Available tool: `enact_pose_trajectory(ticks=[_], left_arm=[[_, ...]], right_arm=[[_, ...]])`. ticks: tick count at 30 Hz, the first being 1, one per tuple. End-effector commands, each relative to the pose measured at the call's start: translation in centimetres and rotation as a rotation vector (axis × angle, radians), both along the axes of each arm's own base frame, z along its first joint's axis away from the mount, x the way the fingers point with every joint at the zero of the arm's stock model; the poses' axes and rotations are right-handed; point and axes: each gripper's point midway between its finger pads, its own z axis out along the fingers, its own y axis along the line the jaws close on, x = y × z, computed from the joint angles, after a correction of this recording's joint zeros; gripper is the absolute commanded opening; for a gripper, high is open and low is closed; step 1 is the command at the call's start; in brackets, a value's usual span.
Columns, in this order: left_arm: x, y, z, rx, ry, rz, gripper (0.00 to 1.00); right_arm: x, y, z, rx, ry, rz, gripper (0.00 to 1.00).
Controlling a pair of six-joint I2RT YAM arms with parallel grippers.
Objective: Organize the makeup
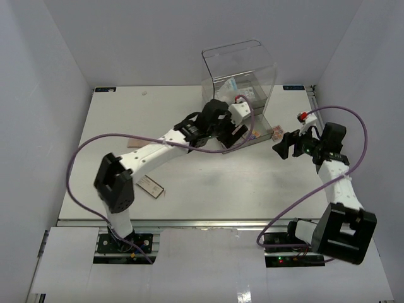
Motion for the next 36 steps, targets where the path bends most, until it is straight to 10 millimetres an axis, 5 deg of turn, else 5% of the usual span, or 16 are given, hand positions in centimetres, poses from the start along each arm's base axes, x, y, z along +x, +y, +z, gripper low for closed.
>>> enact_pose_trajectory(ticks=[1, 5, 7, 8, 12, 16, 19, 36], left_arm=[[-4.9, 6.7, 7.1, -0.193, -0.022, 0.027, 0.88], [-5.9, 14.7, 4.8, -0.232, -0.019, 0.164, 0.92], [-6.6, 17.8, 6.4, -0.301, -0.09, 0.239, 0.98], [-7.2, 18.5, 4.5, -0.287, -0.071, 0.254, 0.98], [-8.5, 21.2, 4.3, -0.307, -0.104, 0.329, 0.98], [-9.0, 22.5, 4.1, -0.314, -0.134, 0.363, 0.98], [-9.1, 22.6, 4.1, -0.312, -0.135, 0.366, 0.98], [-9.0, 22.6, 3.6, -0.3, -0.128, 0.364, 0.98]], right_arm=[[3.8, -4.4, -2.3, -0.085, 0.18, -0.205, 0.9], [7.0, -7.2, -3.3, -0.19, 0.268, -0.292, 0.9], [8.5, -8.1, -2.8, -0.246, 0.299, -0.335, 0.9], [8.7, -8.6, -4.5, -0.276, 0.363, -0.354, 0.9], [11.4, -8.4, -6.1, -0.366, 0.411, -0.327, 0.9], [12.4, -8.0, -8.9, -0.446, 0.505, -0.259, 0.9], [13.8, -7.8, -9.1, -0.437, 0.533, -0.248, 0.9], [13.0, -5.0, -12.3, -0.322, 0.657, -0.166, 0.9]])
